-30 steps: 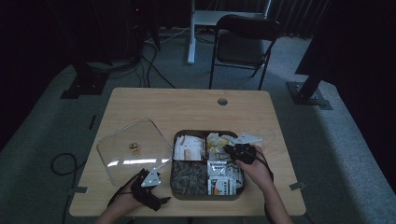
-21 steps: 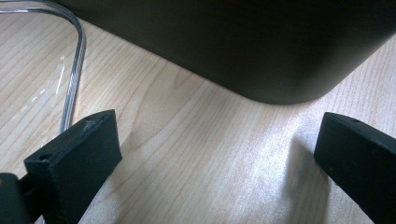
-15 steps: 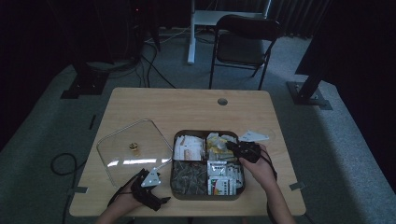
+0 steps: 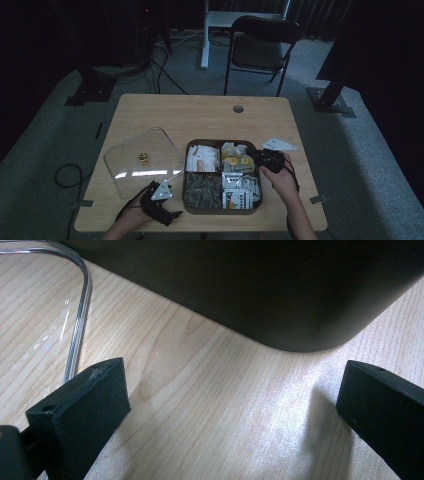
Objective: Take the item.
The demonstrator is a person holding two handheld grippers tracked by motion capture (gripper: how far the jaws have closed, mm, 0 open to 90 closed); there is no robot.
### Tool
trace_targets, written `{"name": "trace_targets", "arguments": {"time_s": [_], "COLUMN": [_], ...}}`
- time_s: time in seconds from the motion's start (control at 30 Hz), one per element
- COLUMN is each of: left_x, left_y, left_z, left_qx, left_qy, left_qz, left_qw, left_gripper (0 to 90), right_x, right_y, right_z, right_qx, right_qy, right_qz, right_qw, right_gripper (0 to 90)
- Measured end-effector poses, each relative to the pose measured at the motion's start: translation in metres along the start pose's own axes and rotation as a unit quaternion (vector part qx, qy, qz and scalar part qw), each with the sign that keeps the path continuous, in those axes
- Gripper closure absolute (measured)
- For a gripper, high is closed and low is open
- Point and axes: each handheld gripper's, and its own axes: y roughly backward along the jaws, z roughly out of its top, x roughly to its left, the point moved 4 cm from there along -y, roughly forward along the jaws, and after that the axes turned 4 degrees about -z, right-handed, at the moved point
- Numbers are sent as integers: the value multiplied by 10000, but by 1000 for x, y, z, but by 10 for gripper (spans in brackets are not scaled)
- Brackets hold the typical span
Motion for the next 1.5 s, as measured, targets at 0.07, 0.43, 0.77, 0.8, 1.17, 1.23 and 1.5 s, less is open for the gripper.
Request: {"name": "trace_targets", "arguments": {"time_s": [0.07,0.43,0.77,0.8,1.17,1.23,1.5], "left_x": [0,0,0,0,0,0,0], "left_y": [0,0,0,0,0,0,0], "left_z": [0,0,0,0,0,0,0], "left_qx": [0,0,0,0,2,1,1], "left_qy": [1,-1,-2,-2,-4,-3,4], "left_qz": [0,0,1,1,1,1,-3], "left_qw": [10000,10000,10000,10000,10000,10000,10000], "left_gripper": [4,4,5,5,5,4,4], "right_x": [-1,-6,-17,-19,-40,-44,-64], "right_y": [2,9,20,22,36,39,50], "right_z": [2,12,21,21,21,20,14], "right_qx": [-74,-455,-618,-629,-711,-727,-741], "right_qy": [-32,-309,-382,-384,-570,-600,-760], "right_qz": [-15,-97,-252,-281,-499,-547,-776], "right_qw": [10000,9984,9970,9969,9946,9940,9913], "right_gripper": [862,862,862,862,862,862,861]}}
